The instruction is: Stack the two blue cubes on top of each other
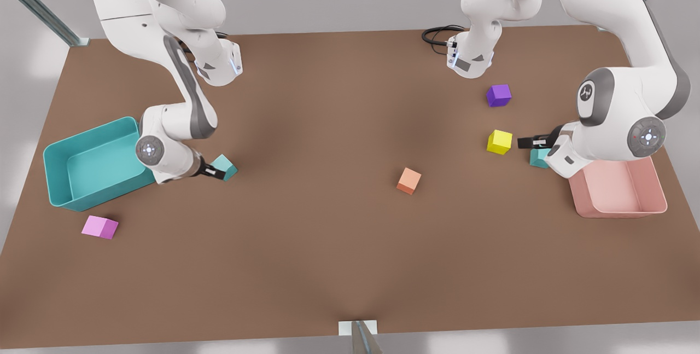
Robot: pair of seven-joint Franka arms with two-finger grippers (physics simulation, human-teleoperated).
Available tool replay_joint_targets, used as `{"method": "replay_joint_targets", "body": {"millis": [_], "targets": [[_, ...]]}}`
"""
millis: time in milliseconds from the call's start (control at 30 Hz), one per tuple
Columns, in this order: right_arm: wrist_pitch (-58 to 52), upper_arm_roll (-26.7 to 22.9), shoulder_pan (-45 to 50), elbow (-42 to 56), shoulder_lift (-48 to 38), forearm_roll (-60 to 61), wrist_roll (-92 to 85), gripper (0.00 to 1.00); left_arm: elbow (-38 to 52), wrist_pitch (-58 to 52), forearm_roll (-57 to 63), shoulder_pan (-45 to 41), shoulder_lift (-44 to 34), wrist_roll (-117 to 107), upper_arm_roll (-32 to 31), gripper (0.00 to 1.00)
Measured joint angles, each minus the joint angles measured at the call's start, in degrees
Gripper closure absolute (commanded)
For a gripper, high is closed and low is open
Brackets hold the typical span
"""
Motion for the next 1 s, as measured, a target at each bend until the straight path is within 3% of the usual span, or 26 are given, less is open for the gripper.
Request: {"method": "replay_joint_targets", "body": {"millis": [300, 1000], "targets": [[7.15, 0.00, -0.04, -7.82, -1.20, 2.06, 8.09, 0.00, 0.00, -0.04, 0.01, 0.35, 0.31, 0.17, 0.00, 0.00], [14.96, 0.00, -0.66, -11.15, 4.29, 4.98, 17.08, 0.00, 0.15, -2.57, 0.04, 1.28, 1.66, 0.41, 0.07, 0.00]]}}
